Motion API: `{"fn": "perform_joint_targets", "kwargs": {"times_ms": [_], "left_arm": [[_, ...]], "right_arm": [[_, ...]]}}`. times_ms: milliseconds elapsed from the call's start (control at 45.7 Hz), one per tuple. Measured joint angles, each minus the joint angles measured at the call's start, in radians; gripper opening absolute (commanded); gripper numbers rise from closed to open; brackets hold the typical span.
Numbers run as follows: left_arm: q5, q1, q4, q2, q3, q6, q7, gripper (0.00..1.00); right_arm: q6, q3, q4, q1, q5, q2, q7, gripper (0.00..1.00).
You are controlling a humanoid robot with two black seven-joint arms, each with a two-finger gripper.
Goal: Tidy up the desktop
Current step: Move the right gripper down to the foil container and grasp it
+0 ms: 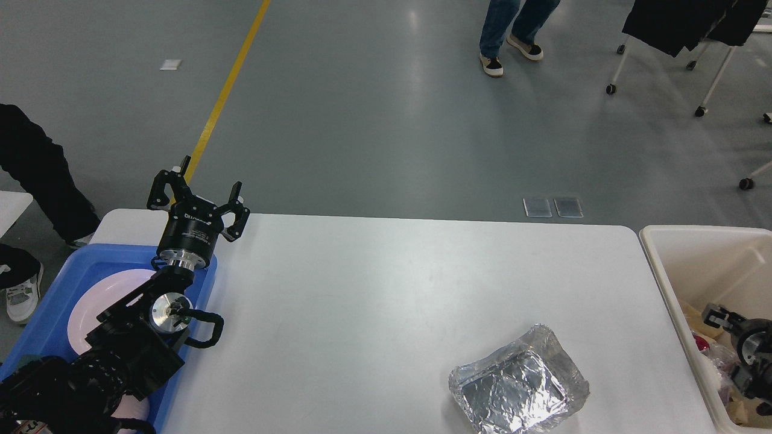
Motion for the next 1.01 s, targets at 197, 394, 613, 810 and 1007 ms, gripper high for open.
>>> {"fn": "perform_joint_targets", "kwargs": {"times_ms": [197,394,613,810,1007], "left_arm": [[0.0,0.0,0.0,0.0,0.0,0.0,0.0,0.97],[0.0,0.0,0.0,0.0,0.0,0.0,0.0,0.97],[0.0,-0.001,0.0,-0.001,0.0,0.0,0.0,0.97],[0.0,-0.001,0.0,0.0,0.0,0.0,0.0,0.97],[0.0,-0.001,0.0,0.0,0.0,0.0,0.0,0.97]], "right_arm": [[0.065,0.005,0.016,0.155,0.0,0.0,0.004,1.0],[0.209,0.006,0.094,0.416,-0.007,0.015,0.015,1.0],[0.263,0.023,0.582,0.833,-0.167,0.056,0.067,1.0],[0.186,0.088,1.146,1.106,-0.305,0.103,0.083,1.0],[0.099,0.099,1.364,1.158,-0.31,0.135,0.083,1.0]]}}
